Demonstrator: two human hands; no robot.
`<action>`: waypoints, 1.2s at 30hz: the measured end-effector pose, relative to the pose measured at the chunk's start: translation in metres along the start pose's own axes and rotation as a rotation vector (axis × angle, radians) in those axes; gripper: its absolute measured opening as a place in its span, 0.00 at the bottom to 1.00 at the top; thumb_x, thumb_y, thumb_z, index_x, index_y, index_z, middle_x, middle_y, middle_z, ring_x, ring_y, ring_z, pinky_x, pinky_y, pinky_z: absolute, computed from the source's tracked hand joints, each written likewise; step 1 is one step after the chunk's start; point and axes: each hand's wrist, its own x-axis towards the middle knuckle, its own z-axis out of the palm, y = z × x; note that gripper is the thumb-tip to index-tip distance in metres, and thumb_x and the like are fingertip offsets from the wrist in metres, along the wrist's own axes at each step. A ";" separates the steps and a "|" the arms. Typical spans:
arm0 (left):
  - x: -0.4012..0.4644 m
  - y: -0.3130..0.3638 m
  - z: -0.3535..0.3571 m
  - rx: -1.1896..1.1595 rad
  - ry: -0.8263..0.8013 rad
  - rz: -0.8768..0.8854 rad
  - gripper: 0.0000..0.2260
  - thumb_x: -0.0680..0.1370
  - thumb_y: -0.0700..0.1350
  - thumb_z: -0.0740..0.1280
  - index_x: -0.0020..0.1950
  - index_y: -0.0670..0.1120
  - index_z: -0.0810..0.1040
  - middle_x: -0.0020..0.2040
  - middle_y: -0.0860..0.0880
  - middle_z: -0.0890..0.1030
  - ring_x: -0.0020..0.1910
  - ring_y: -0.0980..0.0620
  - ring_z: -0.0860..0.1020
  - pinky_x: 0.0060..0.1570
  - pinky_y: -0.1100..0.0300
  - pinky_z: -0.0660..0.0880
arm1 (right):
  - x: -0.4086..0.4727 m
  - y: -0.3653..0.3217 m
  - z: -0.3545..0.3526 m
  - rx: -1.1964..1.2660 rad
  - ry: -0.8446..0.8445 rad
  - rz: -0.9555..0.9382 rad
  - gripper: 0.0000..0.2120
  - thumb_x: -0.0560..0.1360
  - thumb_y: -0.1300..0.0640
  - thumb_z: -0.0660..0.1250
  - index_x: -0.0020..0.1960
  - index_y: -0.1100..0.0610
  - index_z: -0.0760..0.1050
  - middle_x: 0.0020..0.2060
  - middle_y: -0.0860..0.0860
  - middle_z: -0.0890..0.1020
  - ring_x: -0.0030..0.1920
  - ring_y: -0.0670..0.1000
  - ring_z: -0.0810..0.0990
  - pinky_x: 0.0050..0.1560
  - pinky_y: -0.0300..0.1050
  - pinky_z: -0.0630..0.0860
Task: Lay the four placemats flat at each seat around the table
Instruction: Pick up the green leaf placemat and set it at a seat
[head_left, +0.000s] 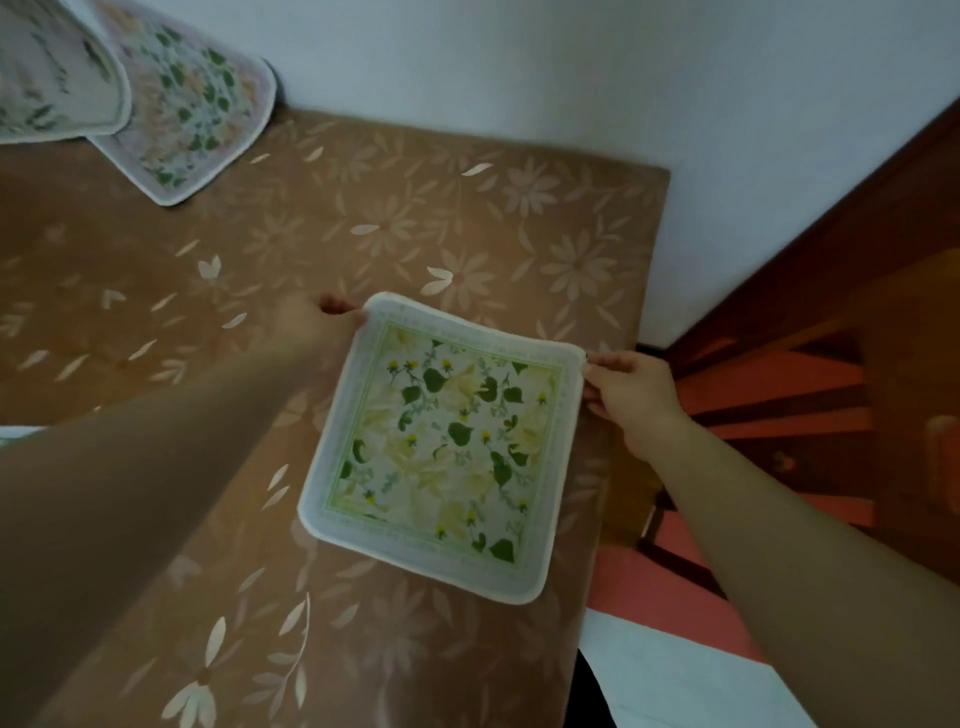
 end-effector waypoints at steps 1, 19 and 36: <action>0.008 0.004 0.003 0.014 0.001 0.014 0.05 0.75 0.50 0.75 0.40 0.54 0.82 0.41 0.50 0.85 0.40 0.50 0.84 0.38 0.57 0.79 | 0.005 -0.003 0.000 -0.010 0.011 -0.014 0.05 0.79 0.61 0.72 0.45 0.53 0.82 0.43 0.53 0.85 0.40 0.50 0.83 0.42 0.45 0.81; 0.049 0.007 0.032 -0.184 -0.151 -0.214 0.09 0.70 0.44 0.71 0.46 0.40 0.83 0.28 0.47 0.82 0.28 0.49 0.81 0.30 0.55 0.80 | 0.030 -0.026 0.000 -0.049 0.006 0.059 0.07 0.80 0.58 0.67 0.44 0.54 0.80 0.42 0.53 0.84 0.41 0.52 0.82 0.49 0.52 0.83; -0.004 -0.030 0.014 -0.162 -0.215 -0.372 0.22 0.76 0.64 0.59 0.46 0.47 0.83 0.35 0.51 0.86 0.39 0.50 0.82 0.37 0.55 0.74 | -0.026 0.012 0.000 0.026 -0.092 0.259 0.09 0.79 0.51 0.65 0.48 0.55 0.81 0.43 0.53 0.85 0.45 0.55 0.84 0.42 0.47 0.81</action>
